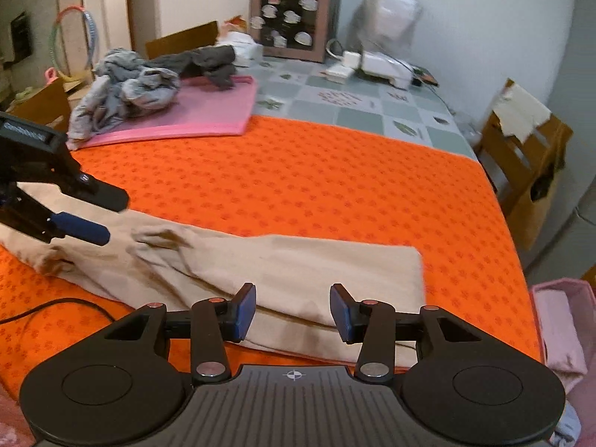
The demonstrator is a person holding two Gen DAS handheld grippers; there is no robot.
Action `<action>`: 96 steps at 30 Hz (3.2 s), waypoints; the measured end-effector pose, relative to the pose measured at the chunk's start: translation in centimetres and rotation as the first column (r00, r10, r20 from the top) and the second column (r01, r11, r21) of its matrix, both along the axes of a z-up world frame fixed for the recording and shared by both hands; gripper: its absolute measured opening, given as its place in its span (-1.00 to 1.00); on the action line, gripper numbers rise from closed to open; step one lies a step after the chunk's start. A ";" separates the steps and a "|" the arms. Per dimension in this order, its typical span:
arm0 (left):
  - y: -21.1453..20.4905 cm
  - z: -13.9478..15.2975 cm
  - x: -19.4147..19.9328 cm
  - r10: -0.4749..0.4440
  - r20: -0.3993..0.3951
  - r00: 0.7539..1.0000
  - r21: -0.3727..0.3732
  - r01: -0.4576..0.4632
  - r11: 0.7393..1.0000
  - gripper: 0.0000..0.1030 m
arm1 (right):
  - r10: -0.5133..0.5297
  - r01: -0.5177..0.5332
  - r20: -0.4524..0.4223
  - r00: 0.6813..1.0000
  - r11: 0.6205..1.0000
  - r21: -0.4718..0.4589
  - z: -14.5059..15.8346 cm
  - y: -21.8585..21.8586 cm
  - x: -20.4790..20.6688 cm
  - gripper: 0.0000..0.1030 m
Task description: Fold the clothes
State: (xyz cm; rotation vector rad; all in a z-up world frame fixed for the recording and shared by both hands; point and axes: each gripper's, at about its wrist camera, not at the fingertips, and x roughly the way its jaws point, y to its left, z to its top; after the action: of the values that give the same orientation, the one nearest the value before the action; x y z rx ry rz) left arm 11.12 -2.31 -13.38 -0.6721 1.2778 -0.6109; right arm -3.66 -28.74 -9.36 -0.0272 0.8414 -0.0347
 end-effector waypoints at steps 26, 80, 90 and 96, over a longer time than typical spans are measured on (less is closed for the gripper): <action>-1.1 1.3 1.2 -0.007 0.057 0.998 0.102 0.001 0.995 -0.96 | 0.441 -0.442 0.032 0.897 0.896 0.042 -1.1 4.1 6.0 -0.59; -5.1 0.3 0.6 -0.009 0.096 0.995 0.028 0.006 1.000 -0.73 | 0.349 -0.212 -0.178 0.920 0.826 0.522 -0.6 -3.0 13.3 -0.93; -4.4 -0.8 1.6 0.066 0.010 0.998 -0.007 -0.066 0.998 -0.75 | 0.351 -0.206 -0.170 0.921 0.808 0.552 -0.9 -3.2 12.9 -0.93; -4.1 -0.9 1.7 0.081 0.015 0.997 -0.017 -0.080 0.997 -0.96 | 0.366 -0.212 -0.174 0.914 0.798 0.564 -1.0 -3.0 12.7 -0.93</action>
State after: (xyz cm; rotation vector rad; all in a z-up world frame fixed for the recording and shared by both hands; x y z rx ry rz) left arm 12.85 -6.42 -14.28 -0.7276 1.2266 -0.5599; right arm 9.03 -31.73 -10.40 0.3769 1.0960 0.5144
